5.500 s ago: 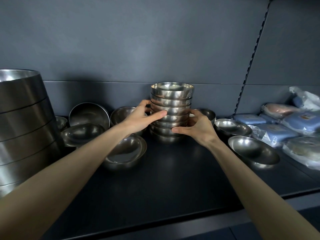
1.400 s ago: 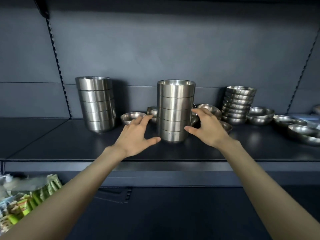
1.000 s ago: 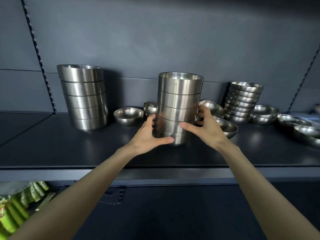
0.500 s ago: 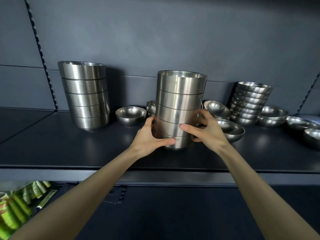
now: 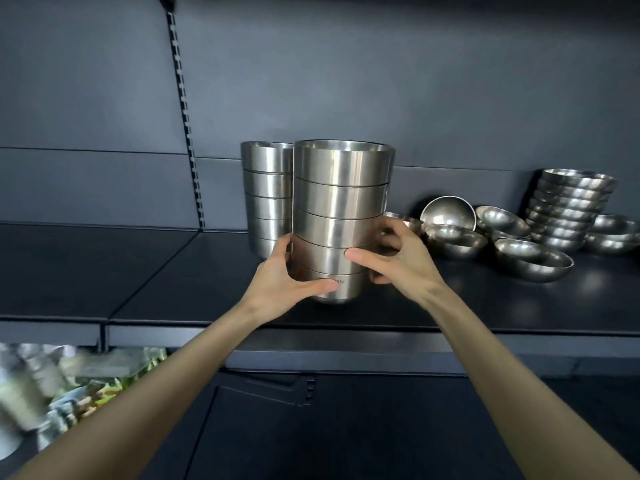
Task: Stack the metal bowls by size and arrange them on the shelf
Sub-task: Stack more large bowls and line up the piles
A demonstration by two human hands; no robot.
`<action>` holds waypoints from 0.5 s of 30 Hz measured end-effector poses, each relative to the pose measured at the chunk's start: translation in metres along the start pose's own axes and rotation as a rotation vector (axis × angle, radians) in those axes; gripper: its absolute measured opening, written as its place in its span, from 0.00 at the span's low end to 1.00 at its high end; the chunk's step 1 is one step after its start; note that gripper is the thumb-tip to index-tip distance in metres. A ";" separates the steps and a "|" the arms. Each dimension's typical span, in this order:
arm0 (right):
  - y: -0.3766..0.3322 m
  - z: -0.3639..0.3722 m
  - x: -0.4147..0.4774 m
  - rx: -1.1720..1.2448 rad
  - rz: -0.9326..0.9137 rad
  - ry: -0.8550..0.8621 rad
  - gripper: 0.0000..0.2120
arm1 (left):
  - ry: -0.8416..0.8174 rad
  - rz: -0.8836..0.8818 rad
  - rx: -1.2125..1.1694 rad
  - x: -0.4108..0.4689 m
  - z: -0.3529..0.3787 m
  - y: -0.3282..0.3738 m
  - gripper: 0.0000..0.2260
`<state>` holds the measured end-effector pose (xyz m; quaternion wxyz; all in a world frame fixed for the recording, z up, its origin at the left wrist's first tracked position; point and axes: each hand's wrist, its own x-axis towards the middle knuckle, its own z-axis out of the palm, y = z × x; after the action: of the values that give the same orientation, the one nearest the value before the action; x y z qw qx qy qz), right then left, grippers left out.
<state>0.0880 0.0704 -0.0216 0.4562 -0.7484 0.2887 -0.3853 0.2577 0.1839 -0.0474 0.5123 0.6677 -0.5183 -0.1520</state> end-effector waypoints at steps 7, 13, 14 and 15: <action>-0.028 0.107 0.004 0.016 -0.011 -0.022 0.39 | 0.008 -0.008 0.049 -0.014 -0.104 -0.043 0.47; -0.041 0.171 0.028 0.038 0.004 -0.070 0.40 | 0.010 -0.075 0.066 -0.007 -0.164 -0.076 0.58; -0.042 0.180 0.033 0.032 0.001 -0.075 0.42 | 0.014 -0.084 0.062 -0.004 -0.172 -0.081 0.60; -0.042 0.188 0.038 0.029 0.000 -0.078 0.43 | 0.017 -0.091 0.060 -0.002 -0.178 -0.085 0.60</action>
<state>0.2703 0.1445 -0.0256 0.4780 -0.7560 0.2652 -0.3600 0.4336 0.2737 -0.0434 0.4890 0.7069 -0.4873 -0.1538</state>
